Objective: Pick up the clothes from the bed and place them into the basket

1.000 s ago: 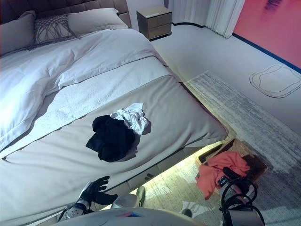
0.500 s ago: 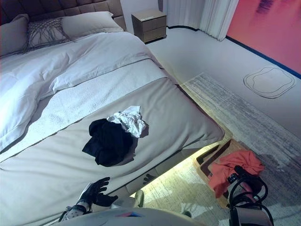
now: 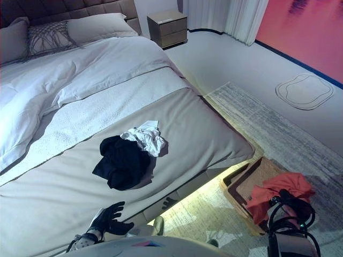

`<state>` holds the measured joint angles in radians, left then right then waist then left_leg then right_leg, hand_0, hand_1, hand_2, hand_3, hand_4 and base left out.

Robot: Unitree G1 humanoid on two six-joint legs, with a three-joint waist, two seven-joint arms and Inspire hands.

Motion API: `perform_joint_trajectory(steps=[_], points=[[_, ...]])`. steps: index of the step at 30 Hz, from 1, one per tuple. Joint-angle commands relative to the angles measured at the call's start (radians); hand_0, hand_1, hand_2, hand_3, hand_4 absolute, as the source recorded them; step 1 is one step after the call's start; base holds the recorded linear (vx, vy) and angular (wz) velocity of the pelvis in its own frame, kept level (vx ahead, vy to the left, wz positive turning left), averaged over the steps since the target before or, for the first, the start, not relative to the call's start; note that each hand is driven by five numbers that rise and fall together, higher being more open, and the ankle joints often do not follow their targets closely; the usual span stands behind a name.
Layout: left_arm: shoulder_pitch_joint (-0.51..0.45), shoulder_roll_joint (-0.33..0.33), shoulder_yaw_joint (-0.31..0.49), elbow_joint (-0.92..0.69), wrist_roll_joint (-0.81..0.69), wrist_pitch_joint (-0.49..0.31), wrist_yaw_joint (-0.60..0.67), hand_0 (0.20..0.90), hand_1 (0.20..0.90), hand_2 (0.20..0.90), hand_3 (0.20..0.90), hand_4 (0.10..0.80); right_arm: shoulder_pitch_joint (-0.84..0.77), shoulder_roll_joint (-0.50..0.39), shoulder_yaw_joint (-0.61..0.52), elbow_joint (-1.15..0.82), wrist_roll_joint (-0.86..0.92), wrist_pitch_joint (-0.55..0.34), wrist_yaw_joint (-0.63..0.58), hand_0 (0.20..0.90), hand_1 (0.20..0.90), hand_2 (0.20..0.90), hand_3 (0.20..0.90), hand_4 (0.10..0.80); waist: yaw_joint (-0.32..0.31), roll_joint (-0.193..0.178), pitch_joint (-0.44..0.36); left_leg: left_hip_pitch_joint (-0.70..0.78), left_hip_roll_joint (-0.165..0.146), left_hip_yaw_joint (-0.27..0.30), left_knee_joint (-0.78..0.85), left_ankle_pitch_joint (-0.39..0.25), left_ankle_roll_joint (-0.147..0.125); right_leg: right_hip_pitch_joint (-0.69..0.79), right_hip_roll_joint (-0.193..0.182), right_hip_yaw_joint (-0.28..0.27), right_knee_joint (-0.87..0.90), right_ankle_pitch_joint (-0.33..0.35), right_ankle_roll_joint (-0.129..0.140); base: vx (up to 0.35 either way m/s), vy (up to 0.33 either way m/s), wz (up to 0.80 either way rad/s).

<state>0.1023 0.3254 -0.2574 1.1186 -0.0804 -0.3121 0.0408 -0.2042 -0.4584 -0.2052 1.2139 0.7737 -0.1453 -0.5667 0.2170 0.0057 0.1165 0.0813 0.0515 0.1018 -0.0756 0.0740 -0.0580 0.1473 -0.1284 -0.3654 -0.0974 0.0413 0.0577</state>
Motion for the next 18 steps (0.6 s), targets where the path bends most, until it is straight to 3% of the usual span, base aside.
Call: perform_joint_trajectory(steps=[1, 8, 15, 18], points=[[-0.044, 0.019, -0.009, 0.016, -0.033, -0.048, 0.008, 0.9, 0.9, 0.9, 0.9, 0.8, -0.082, -0.138, -0.003, -0.069, -0.045, -0.057, -0.009, 0.9, 0.9, 0.9, 0.9, 0.8, 0.018, 0.014, -0.02, -0.044, -0.013, -0.098, 0.012, -0.02, -0.026, 0.021, 0.006, -0.041, 0.072, -0.058, 0.021, 0.0, 0.0, 0.0], [-0.038, 0.018, 0.006, -0.007, -0.031, -0.035, 0.004, 0.9, 0.9, 0.9, 0.9, 0.8, -0.06, -0.111, 0.035, -0.102, -0.032, -0.019, 0.194, 0.9, 0.9, 0.9, 0.9, 0.8, 0.009, 0.014, -0.017, -0.045, -0.014, -0.096, 0.008, -0.023, -0.025, 0.01, 0.003, -0.041, 0.075, -0.058, 0.022, 0.0, 0.0, 0.0], [-0.033, 0.014, 0.034, -0.017, -0.021, -0.032, -0.004, 0.9, 0.9, 0.9, 0.9, 0.8, 0.003, -0.036, 0.102, -0.061, -0.073, -0.002, 0.399, 0.9, 0.9, 0.9, 0.9, 0.8, 0.0, 0.006, -0.015, -0.041, -0.012, -0.087, 0.005, -0.027, -0.021, 0.003, 0.004, -0.039, 0.078, -0.06, 0.022, 0.0, 0.0, 0.0], [-0.029, 0.005, 0.042, -0.013, -0.009, -0.035, 0.0, 0.9, 0.9, 0.9, 0.9, 0.8, 0.049, 0.036, 0.136, -0.005, -0.048, -0.025, 0.489, 0.9, 0.9, 0.9, 0.9, 0.8, -0.001, 0.002, -0.016, -0.034, -0.011, -0.083, 0.001, -0.031, -0.018, 0.007, 0.006, -0.04, 0.076, -0.06, 0.023, 0.0, 0.0, 0.0]])
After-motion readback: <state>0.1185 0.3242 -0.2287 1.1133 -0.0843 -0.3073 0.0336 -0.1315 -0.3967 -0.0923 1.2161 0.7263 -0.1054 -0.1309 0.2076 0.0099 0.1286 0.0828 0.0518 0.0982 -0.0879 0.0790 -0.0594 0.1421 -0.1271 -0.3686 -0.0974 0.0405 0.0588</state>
